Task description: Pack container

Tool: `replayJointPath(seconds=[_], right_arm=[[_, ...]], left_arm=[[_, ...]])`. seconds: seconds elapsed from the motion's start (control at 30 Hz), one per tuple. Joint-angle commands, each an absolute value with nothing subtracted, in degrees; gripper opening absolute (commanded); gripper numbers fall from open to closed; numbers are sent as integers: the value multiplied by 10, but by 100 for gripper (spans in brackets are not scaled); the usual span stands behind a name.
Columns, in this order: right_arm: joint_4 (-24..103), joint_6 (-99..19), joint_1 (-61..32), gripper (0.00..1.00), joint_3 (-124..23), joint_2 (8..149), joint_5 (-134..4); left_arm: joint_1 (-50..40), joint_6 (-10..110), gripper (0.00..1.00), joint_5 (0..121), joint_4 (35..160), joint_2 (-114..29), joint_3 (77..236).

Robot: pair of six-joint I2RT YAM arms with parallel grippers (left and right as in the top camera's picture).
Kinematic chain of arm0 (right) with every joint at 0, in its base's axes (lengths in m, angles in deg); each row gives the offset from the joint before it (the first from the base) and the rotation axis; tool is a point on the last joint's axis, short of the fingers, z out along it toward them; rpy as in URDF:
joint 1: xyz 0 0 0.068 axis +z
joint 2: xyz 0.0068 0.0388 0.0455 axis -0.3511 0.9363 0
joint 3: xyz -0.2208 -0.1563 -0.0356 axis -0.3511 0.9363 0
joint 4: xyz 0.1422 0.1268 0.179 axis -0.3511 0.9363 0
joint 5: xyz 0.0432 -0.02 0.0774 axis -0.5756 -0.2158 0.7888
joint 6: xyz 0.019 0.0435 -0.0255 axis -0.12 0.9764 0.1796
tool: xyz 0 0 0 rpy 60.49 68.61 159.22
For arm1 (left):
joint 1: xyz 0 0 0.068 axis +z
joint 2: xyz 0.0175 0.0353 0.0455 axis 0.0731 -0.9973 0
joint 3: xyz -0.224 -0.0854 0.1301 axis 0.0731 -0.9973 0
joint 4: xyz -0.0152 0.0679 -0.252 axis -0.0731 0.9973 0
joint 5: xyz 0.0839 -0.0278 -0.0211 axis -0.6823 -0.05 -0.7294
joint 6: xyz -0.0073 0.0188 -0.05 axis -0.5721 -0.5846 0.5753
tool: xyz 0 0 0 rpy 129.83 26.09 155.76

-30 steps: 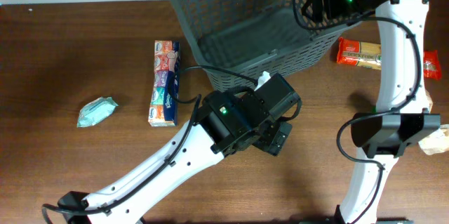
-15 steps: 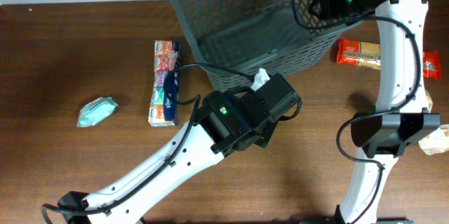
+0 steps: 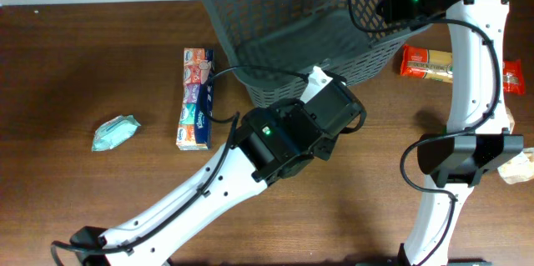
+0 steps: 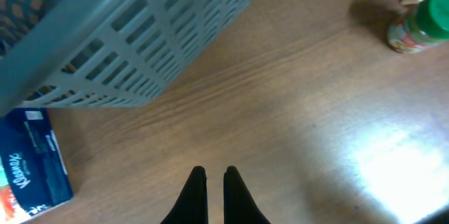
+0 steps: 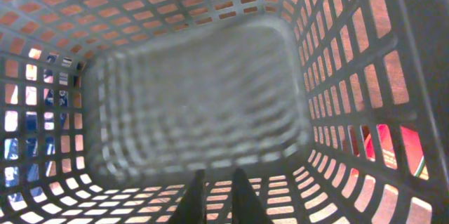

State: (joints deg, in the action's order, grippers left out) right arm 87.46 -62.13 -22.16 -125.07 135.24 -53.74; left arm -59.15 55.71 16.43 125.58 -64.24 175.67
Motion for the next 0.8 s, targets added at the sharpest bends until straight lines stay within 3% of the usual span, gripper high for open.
replayJointPath(seconds=[0.0, 0.2, 0.77], right_arm=[[879, -620, -217, 4, -1253, 1357, -552], [881, -562, -217, 4, -1253, 1357, -639], [902, -533, -217, 4, -1253, 1357, -705]], left_arm=[[-592, 562, 2, 136, 1253, -670, 1765], [-592, 562, 2, 136, 1247, -692, 1765], [-580, 562, 2, 119, 1223, -700, 1765]])
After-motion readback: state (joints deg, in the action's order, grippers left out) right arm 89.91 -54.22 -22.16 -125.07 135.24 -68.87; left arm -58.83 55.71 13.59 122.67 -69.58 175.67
